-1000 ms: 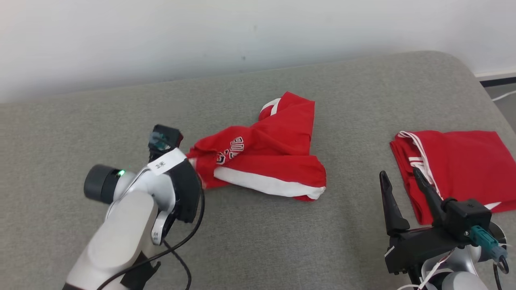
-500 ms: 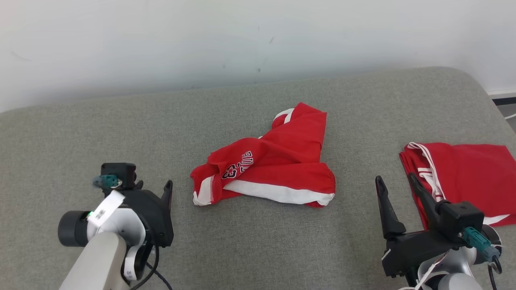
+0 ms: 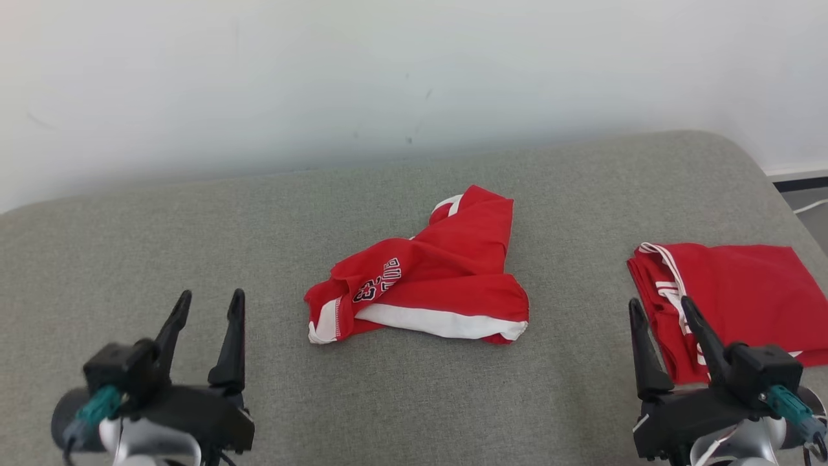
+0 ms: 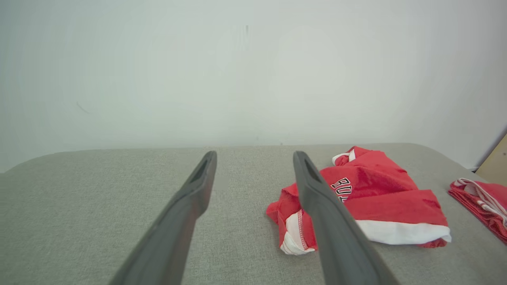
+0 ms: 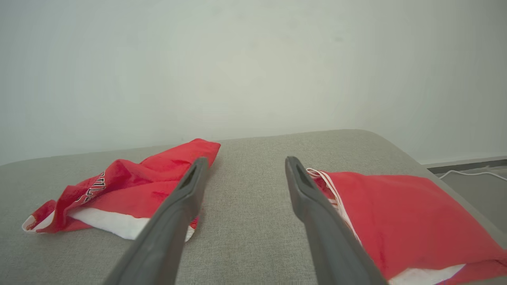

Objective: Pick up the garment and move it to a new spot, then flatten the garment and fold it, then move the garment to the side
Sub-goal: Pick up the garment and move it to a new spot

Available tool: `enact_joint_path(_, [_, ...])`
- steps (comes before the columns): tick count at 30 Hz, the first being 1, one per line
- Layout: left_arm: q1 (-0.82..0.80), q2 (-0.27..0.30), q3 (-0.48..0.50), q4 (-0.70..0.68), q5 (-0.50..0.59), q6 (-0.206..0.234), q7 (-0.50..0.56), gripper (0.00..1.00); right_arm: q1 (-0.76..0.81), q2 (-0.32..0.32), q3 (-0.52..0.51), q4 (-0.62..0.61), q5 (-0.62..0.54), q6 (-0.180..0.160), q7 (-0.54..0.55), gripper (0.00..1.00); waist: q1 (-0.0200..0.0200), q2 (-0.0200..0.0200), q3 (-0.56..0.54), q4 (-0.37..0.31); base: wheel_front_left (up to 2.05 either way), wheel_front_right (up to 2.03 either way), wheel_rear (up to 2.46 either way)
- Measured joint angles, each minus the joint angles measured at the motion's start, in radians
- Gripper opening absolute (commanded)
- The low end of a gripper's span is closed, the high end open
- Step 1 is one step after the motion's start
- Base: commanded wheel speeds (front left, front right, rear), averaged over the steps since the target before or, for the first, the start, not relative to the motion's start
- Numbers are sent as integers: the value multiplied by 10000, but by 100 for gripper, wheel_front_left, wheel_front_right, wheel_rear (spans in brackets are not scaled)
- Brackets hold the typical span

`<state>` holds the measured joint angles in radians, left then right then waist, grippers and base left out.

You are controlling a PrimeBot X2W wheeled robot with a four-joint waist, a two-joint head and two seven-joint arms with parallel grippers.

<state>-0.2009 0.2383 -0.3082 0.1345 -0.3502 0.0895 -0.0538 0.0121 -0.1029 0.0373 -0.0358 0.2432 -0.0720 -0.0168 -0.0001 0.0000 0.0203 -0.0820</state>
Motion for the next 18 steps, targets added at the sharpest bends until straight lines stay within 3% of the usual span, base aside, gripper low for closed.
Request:
enact_joint_path(10, [2185,-575,1035,-1012,-318,267,-1666,100,534,8,-412,-23,510,17,-650,100,-1,0,-152,218,0,0,0])
enact_joint_path(18, [2597,-986,1064,-865,-174,336,-1680,100,324,29,-616,94,558,63,-1260,100,1,0,-20,321,0,0,0])
